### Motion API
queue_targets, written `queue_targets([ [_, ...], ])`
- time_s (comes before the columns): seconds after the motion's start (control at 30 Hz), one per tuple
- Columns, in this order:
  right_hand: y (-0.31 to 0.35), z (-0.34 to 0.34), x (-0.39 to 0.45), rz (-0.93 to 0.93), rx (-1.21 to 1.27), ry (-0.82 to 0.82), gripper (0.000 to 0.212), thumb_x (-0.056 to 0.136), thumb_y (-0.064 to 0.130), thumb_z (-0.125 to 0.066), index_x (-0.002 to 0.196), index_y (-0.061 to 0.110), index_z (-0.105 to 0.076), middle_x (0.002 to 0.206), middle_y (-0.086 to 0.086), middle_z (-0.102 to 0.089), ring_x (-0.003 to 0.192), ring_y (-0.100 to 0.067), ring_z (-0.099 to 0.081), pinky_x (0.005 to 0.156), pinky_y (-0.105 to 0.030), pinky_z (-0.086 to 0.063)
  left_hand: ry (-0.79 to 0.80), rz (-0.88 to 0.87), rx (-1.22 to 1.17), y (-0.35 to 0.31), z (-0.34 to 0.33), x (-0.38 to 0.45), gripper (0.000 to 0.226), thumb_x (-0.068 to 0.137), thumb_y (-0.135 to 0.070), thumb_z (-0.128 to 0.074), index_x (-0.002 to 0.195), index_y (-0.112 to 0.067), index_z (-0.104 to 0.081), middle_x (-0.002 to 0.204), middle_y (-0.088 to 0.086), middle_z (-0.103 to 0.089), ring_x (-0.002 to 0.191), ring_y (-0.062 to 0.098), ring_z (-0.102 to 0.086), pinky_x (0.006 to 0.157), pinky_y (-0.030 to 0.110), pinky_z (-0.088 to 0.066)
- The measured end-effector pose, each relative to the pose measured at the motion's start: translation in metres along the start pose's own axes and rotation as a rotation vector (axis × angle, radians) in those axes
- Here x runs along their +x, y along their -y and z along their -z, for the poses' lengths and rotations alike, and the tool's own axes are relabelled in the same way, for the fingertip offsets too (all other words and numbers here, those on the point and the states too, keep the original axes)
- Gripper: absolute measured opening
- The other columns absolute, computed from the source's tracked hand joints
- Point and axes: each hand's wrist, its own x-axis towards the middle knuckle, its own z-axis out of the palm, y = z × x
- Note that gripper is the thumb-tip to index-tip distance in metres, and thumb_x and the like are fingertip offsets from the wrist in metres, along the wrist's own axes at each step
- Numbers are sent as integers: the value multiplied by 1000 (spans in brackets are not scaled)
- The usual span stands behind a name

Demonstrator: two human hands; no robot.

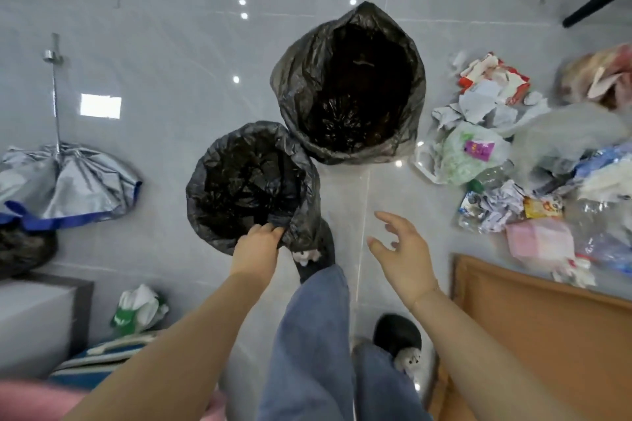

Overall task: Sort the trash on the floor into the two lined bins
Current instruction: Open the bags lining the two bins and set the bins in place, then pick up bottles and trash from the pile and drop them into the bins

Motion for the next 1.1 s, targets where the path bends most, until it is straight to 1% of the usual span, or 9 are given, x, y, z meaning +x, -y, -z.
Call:
queue_targets([
  [0.27, -58, 35, -78, -199, 278, -22, 33, 90, 0, -56, 120, 15, -59, 121, -2, -59, 104, -14, -55, 88, -21, -41, -110, -102, 38, -60, -55, -68, 46, 93, -6, -46, 137, -21, -48, 129, -1, -54, 121, 25, -44, 89, 37, -39],
  [0.4, -78, 46, -92, -450, 716, -89, 23, 91, -3, -53, 102, 15, -63, 112, -8, -63, 101, -20, -59, 84, -30, -48, -213, -156, -6, -85, -84, -78, 48, 78, 5, -60, 121, -16, -64, 111, 5, -66, 105, 32, -55, 79, 41, -44],
  [0.5, -106, 53, -101, -486, 849, -124, 19, 93, 3, -53, 99, 18, -64, 112, -8, -65, 100, -22, -63, 86, -31, -50, -285, -215, -90, -106, -106, -68, 48, 69, 10, -68, 111, -12, -69, 100, 7, -68, 95, 34, -59, 73, 43, -47],
  [0.63, -121, 58, -110, -482, 923, -127, 28, 95, 0, -46, 116, 12, -60, 117, -7, -65, 106, -22, -63, 86, -30, -51, -313, -316, -137, -122, -107, -48, 48, 72, 13, -63, 114, -10, -69, 105, 11, -67, 98, 36, -58, 76, 43, -44],
  [0.7, -122, 59, -115, -475, 938, -142, 29, 95, 0, -47, 117, 12, -60, 115, -6, -66, 105, -21, -64, 83, -29, -52, -311, -331, -87, -124, -103, -38, 47, 77, 8, -61, 119, -14, -67, 112, 9, -65, 106, 35, -54, 85, 42, -38],
  [0.83, -137, 71, -138, -482, 959, -180, 28, 95, 0, -46, 114, 13, -61, 114, -6, -67, 105, -21, -64, 79, -26, -53, -246, -317, 6, -139, -103, -50, 41, 88, -30, -64, 129, -26, -59, 130, -4, -57, 123, 23, -44, 107, 39, -20],
  [0.9, -144, 81, -152, -478, 923, -197, 28, 95, 1, -46, 112, 15, -62, 114, -5, -67, 105, -20, -65, 82, -27, -53, -221, -311, -14, -149, -100, -69, 46, 90, -38, -61, 134, -29, -53, 137, -8, -52, 128, 19, -41, 111, 38, -17],
  [1.0, -149, 101, -167, -471, 911, -227, 26, 94, 2, -50, 109, 17, -64, 112, -5, -69, 104, -21, -66, 88, -31, -52, -300, -373, -85, -171, -88, -101, 44, 85, -32, -69, 128, -28, -59, 132, -9, -57, 120, 18, -49, 107, 35, -21],
  [1.1, -148, 127, -171, -451, 883, -233, 29, 91, 0, -53, 113, 15, -64, 111, -4, -70, 104, -18, -66, 87, -30, -52, -377, -459, -223, -204, -72, -119, 42, 79, -20, -76, 120, -24, -65, 122, -8, -63, 109, 19, -57, 100, 38, -36],
])
